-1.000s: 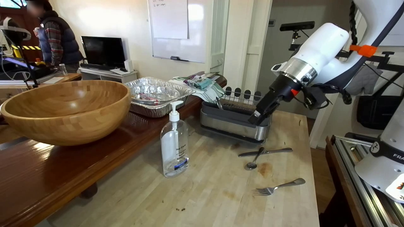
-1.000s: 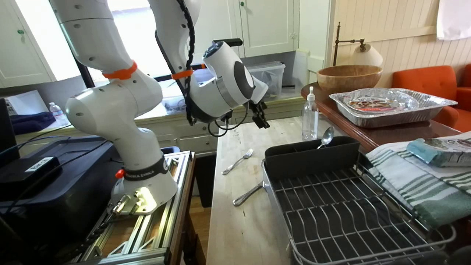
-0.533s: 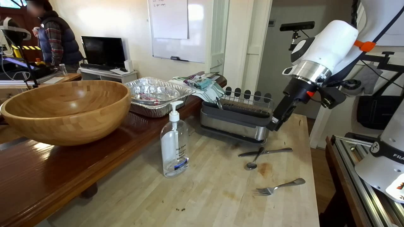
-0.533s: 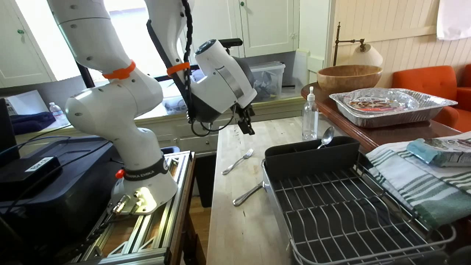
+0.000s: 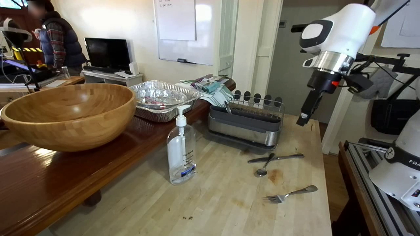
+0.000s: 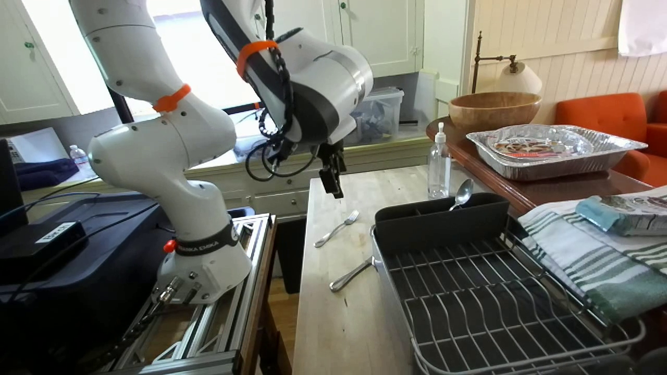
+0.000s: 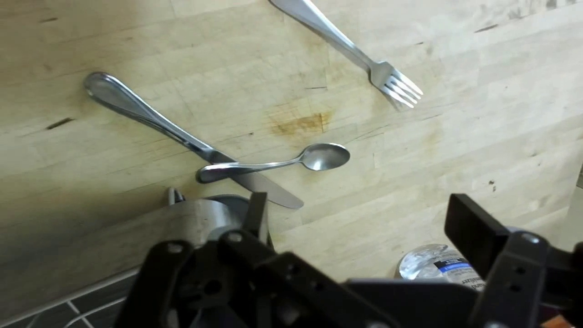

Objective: Put a spoon into the plate rack

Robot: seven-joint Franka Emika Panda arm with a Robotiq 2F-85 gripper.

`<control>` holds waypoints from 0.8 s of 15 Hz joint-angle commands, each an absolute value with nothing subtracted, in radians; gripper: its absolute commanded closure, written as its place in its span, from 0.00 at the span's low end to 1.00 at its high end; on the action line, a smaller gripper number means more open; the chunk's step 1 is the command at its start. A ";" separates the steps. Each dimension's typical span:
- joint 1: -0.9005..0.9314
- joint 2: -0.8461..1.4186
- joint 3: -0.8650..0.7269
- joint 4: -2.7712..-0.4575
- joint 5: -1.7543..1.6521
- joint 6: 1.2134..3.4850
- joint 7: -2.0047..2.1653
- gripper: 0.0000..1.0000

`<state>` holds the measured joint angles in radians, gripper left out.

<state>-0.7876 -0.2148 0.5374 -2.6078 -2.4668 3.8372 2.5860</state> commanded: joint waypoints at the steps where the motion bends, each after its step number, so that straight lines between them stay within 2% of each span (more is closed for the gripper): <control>1: -0.968 -0.436 0.781 -2.543 -2.509 4.053 2.753 0.00; 6: -1.285 -0.497 1.073 -2.299 -2.525 4.306 2.746 0.00; 7: -1.143 -0.437 0.968 -2.377 -2.522 4.216 2.733 0.00; 9: -1.231 -0.467 1.037 -2.323 -2.516 4.235 2.725 0.00; 12: -1.253 -0.471 1.049 -2.313 -2.514 4.236 2.721 0.00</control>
